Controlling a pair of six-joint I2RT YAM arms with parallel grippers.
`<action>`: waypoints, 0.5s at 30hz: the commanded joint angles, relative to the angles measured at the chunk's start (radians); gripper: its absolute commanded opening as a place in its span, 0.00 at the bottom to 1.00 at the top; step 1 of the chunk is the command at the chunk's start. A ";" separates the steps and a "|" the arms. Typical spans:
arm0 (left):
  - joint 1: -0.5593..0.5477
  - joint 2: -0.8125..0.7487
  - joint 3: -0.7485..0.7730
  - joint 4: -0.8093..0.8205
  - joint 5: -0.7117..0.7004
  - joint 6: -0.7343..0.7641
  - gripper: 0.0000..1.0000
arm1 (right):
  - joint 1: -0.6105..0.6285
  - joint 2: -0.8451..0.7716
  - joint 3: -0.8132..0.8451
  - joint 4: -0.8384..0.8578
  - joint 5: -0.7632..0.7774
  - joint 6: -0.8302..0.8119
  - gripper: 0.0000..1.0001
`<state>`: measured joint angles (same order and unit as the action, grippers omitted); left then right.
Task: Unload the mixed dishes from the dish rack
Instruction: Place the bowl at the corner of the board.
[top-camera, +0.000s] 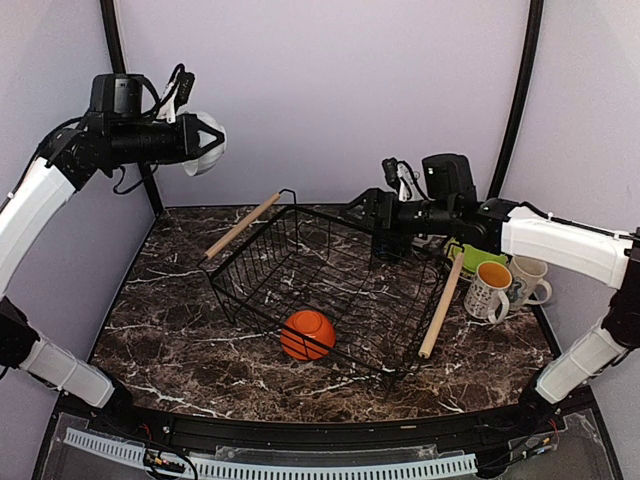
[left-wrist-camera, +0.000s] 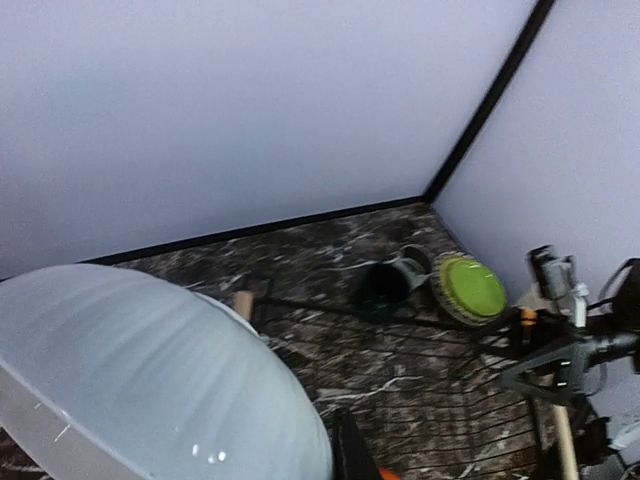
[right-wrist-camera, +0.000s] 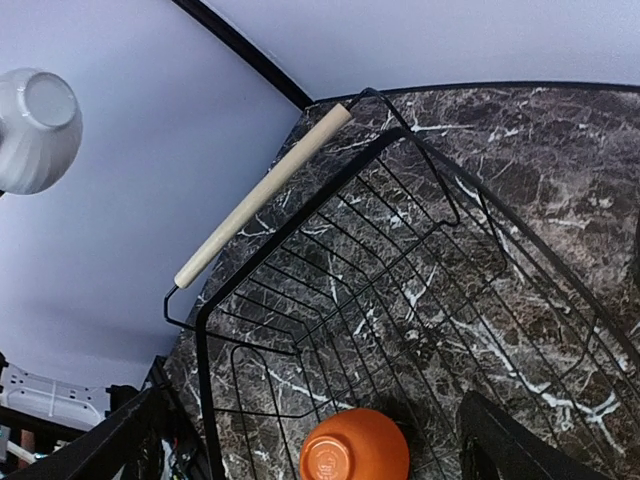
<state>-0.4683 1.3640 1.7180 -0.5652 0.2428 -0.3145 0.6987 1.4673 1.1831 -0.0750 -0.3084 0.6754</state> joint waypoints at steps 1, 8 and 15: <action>0.012 0.030 -0.033 -0.309 -0.570 0.202 0.01 | 0.050 0.055 0.121 -0.251 0.175 -0.188 0.99; 0.120 0.092 -0.209 -0.315 -0.572 0.153 0.01 | 0.124 0.103 0.228 -0.389 0.409 -0.268 0.99; 0.203 0.188 -0.377 -0.254 -0.528 0.143 0.01 | 0.161 0.060 0.225 -0.430 0.591 -0.267 0.99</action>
<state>-0.2935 1.5326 1.3949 -0.8539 -0.2535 -0.1799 0.8516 1.5654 1.3964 -0.4671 0.1390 0.4240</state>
